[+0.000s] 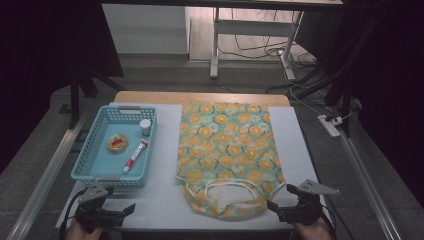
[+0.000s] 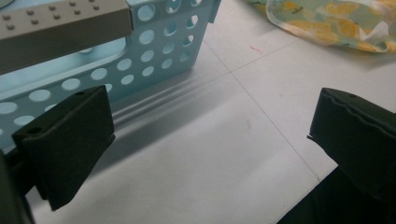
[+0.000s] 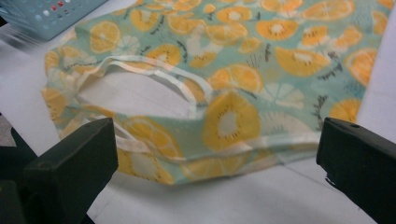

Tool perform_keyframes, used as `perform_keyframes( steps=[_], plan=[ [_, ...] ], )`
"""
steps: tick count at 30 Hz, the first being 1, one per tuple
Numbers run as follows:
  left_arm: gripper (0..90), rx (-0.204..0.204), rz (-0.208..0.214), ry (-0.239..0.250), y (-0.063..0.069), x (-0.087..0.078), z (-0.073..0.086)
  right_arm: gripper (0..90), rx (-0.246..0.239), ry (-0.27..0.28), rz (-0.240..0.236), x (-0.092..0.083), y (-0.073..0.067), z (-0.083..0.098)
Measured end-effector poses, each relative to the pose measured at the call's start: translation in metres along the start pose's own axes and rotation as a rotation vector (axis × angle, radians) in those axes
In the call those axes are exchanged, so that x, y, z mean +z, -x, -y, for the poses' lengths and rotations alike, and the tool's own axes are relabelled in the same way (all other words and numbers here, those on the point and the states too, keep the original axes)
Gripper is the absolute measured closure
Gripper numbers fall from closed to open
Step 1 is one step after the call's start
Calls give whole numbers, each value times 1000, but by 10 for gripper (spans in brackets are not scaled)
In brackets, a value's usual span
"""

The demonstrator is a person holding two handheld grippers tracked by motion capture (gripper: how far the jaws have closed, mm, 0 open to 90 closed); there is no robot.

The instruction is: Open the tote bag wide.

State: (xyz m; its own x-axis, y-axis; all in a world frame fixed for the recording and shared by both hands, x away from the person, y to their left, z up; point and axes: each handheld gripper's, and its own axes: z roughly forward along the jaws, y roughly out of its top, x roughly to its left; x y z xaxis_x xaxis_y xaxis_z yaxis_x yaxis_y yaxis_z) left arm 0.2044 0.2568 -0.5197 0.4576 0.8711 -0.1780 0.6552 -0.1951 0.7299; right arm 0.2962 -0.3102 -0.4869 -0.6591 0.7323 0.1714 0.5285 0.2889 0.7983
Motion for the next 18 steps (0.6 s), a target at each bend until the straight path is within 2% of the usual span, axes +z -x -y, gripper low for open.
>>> perform_keyframes(
  steps=[4, 8, 10, 14, 18],
  plan=[
    [1, 8, -7, -5, 1, 1, -1, 0, -41, -19, 5, 3, -5, -8],
    [2, -1, -6, -5, 1, 1, 0, 0, -68, -39, -1, 6, -10, -13],
    [2, -1, -5, -5, 1, 1, 0, 0, -101, -54, -16, 11, -17, -21],
    [2, -2, -2, -4, 0, 1, 0, 0, -115, -71, -41, 19, -21, -27],
    [2, -5, 0, -3, 0, 0, 0, 0, -143, -123, -81, 30, -27, -30]
  ],
)
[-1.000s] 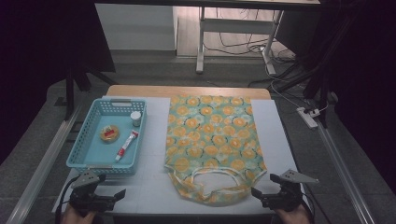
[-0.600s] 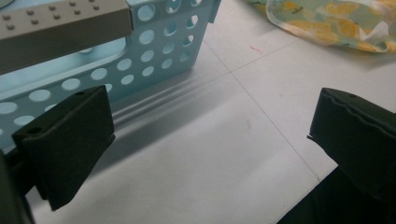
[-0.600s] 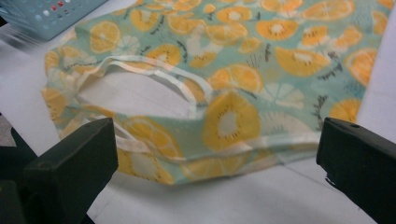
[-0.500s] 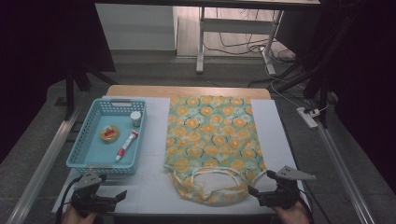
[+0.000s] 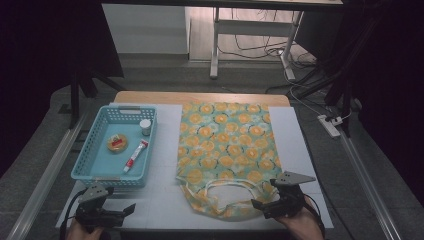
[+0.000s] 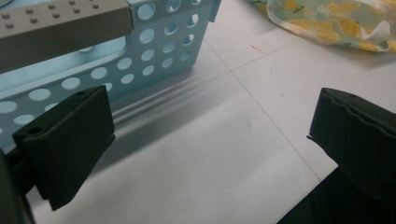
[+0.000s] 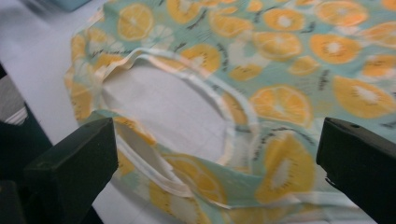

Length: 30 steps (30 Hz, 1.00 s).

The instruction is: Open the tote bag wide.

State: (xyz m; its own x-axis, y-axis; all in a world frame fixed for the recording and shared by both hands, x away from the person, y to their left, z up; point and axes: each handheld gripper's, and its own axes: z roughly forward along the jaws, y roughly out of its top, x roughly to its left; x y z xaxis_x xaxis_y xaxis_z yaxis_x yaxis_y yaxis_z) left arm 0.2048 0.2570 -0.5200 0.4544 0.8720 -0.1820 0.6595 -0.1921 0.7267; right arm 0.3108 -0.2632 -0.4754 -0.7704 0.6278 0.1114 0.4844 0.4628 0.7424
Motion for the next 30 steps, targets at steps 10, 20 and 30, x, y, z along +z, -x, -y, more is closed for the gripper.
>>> perform_keyframes(
  steps=[10, 20, 30],
  plan=[
    [3, -2, 3, -2, 0, 0, 0, 0, -98, -69, -78, 25, -20, -18],
    [5, -1, 4, -4, 0, 1, 0, 133, -195, -195, -180, 61, -39, -20],
    [7, 1, 4, -7, 0, 1, 0, 718, -231, -266, -247, 66, -37, -16]
  ],
)
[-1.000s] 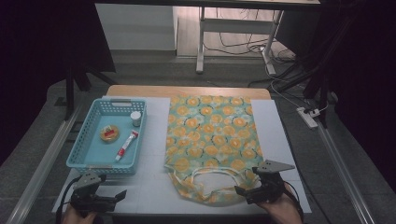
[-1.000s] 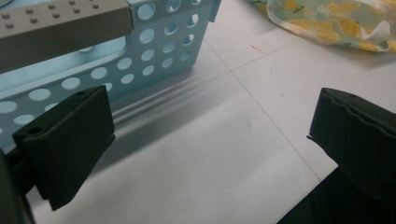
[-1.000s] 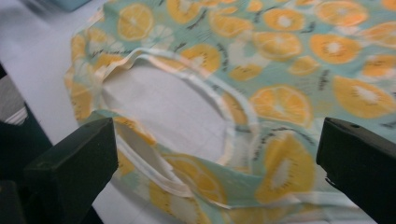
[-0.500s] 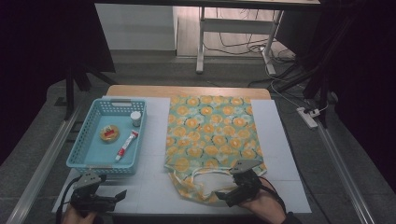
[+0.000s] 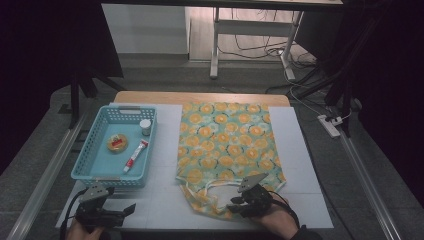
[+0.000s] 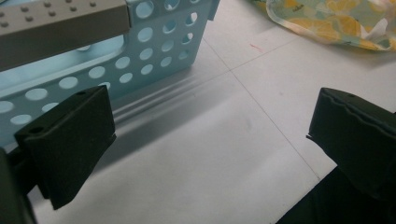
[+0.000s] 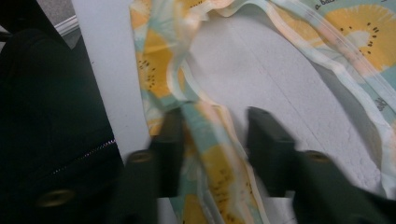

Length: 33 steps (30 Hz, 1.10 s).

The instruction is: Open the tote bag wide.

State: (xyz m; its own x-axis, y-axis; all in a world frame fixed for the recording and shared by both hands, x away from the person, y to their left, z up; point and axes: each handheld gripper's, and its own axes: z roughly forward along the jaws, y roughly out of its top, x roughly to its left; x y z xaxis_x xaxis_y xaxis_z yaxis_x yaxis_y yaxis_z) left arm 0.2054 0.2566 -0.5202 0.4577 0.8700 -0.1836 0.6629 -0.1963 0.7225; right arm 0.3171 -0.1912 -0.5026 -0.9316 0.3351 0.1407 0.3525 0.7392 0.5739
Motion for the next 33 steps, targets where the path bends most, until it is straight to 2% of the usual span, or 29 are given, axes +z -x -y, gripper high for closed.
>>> perform_keyframes(
  steps=[2, 4, 8, 13, 19, 22, 27, 30, 31, 33],
  plan=[
    [7, 0, 0, -1, 0, 0, 0, 818, 2, 8, -6, -3, 1, 0],
    [7, 0, -1, -1, 0, 0, 0, 871, 6, 27, -3, -7, 2, -1],
    [7, -1, 0, 0, 0, 0, 0, 886, 18, 63, 6, -16, 5, -4],
    [7, -3, 0, 2, 0, 0, 0, 890, 7, 67, 2, -22, 9, -10],
    [7, -6, 1, 3, 0, 0, 0, 891, 53, 131, 32, -33, 32, -26],
    [7, -8, 2, 4, -1, 0, 0, 892, 66, 141, 57, -36, 46, -33],
    [7, -10, 3, 4, -1, 0, 0, 893, 94, 154, 70, -35, 67, -44],
    [8, -10, 4, 5, -1, 0, 0, 893, 100, 157, 78, -34, 74, -48],
    [8, -11, 4, 5, -1, 0, 0, 893, 105, 159, 88, -35, 82, -53],
    [8, -12, 5, 6, -1, 0, 0, 894, 108, 160, 100, -35, 89, -57]
  ],
)
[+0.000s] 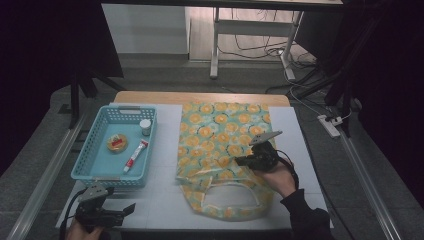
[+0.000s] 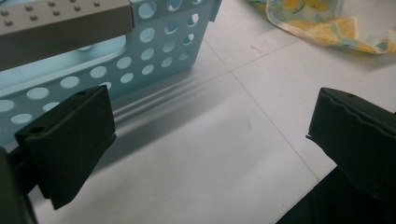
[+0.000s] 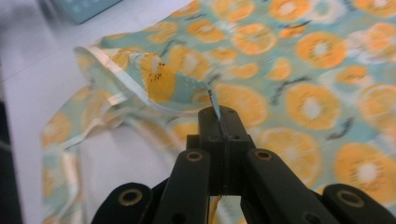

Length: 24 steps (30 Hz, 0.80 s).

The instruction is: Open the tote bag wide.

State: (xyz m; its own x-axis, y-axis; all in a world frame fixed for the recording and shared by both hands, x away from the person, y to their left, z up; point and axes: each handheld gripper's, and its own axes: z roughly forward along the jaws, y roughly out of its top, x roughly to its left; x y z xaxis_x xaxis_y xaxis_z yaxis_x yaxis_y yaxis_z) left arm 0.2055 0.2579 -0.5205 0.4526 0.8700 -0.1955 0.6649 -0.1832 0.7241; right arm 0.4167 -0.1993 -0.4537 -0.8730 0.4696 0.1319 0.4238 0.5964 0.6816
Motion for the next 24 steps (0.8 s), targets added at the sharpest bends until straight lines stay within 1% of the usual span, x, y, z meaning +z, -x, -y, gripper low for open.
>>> perform_keyframes(
  steps=[3, 4, 6, 9, 10, 11, 12, 13, 15, 18, 19, 20, 21, 24],
  plan=[
    [8, 0, 1, 1, 0, 0, 0, 894, 16, 6, 6, 2, 11, -9],
    [8, -1, 1, 0, 0, 0, 0, 894, 16, 6, 6, 2, 11, -9],
    [8, -3, 3, 0, 0, 0, 0, 893, 22, 15, 9, 4, 18, -14],
    [8, -6, 7, 2, -1, 0, 0, 894, 29, 15, 22, 8, 30, -22],
    [8, -6, 8, 2, -1, 0, 0, 893, 31, 20, 32, 11, 38, -28],
    [8, -6, 8, 2, -1, 0, 0, 893, 31, 20, 32, 11, 38, -28],
    [9, -6, 9, 2, -1, 0, 0, 894, 34, 24, 35, 13, 41, -30],
    [9, -6, 9, 3, -1, 0, 0, 893, 33, 37, 45, 16, 49, -36],
    [9, -7, 10, 3, -1, 0, 0, 894, 31, 40, 49, 17, 51, -37],
    [9, -7, 11, 4, -1, 0, 0, 894, 41, 44, 72, 24, 65, -45],
    [9, -8, 11, 4, -1, 0, 0, 894, 41, 44, 72, 24, 65, -45],
    [9, -7, 12, 4, -1, 0, 0, 893, 50, 43, 84, 28, 73, -48],
    [9, -8, 12, 5, -2, 0, 0, 894, 50, 43, 84, 28, 73, -48],
    [10, -10, 14, 6, -2, 0, 0, 893, 70, 46, 94, 34, 83, -51]
  ],
)
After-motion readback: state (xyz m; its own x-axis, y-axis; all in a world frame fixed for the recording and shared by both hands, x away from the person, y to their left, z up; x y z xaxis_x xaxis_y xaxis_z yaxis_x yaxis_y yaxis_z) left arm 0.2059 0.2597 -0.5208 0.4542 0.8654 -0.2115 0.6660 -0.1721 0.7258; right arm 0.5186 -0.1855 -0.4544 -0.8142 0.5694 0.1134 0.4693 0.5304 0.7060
